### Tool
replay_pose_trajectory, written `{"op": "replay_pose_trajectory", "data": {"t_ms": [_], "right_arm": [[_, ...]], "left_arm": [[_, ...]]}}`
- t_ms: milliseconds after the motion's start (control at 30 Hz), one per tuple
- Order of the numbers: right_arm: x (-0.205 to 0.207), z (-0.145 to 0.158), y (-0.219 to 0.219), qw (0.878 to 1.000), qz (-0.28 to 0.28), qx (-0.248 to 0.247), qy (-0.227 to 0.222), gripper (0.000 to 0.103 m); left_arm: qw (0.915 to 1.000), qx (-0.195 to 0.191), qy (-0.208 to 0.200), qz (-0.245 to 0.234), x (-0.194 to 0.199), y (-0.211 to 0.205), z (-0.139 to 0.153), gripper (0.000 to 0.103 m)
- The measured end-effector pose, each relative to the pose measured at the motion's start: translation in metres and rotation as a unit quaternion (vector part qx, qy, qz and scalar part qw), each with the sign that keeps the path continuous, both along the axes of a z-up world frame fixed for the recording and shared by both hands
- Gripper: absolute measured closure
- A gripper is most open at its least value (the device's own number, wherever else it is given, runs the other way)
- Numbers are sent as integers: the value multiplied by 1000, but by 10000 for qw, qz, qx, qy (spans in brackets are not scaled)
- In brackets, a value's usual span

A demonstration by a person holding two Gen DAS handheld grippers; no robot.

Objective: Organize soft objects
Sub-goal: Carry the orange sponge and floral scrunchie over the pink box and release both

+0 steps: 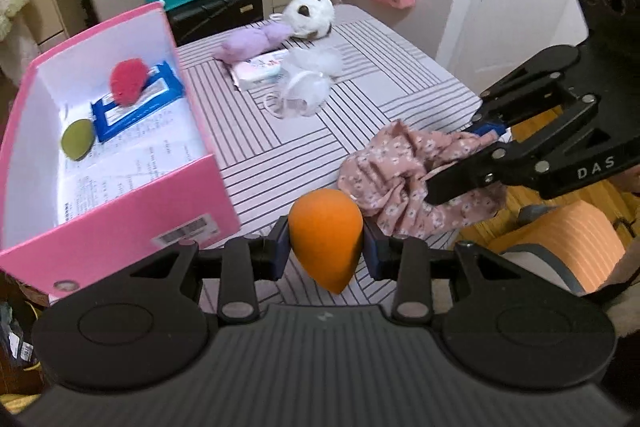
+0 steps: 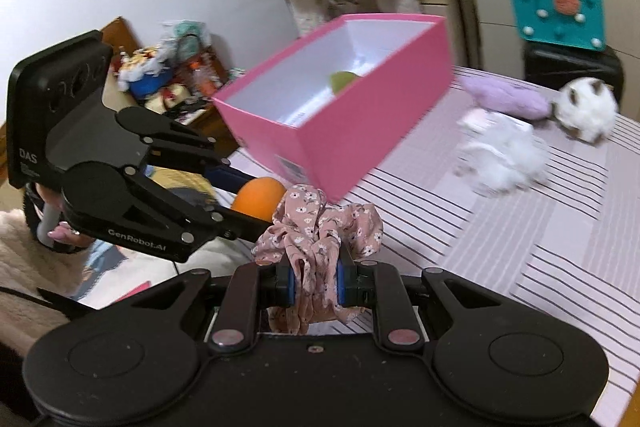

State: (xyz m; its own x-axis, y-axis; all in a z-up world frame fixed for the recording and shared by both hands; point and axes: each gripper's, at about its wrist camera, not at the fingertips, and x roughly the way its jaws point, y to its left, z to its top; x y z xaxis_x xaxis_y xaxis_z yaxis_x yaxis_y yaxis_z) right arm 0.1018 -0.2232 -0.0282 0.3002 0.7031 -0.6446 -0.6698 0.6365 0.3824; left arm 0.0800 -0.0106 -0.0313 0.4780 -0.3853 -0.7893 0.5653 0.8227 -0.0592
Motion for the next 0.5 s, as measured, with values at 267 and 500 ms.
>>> {"op": "replay_pose_trajectory", "data": {"t_ms": [267,500], "right_arm": [[12,26,32,9990,378,165,-190,82],[35,53,59,9943,372,58,-993,82]], "left_arm": [[9992,-114,-300,250,-8,35,25,67],[9970,-132,-623,444,2,64,48,67]]}}
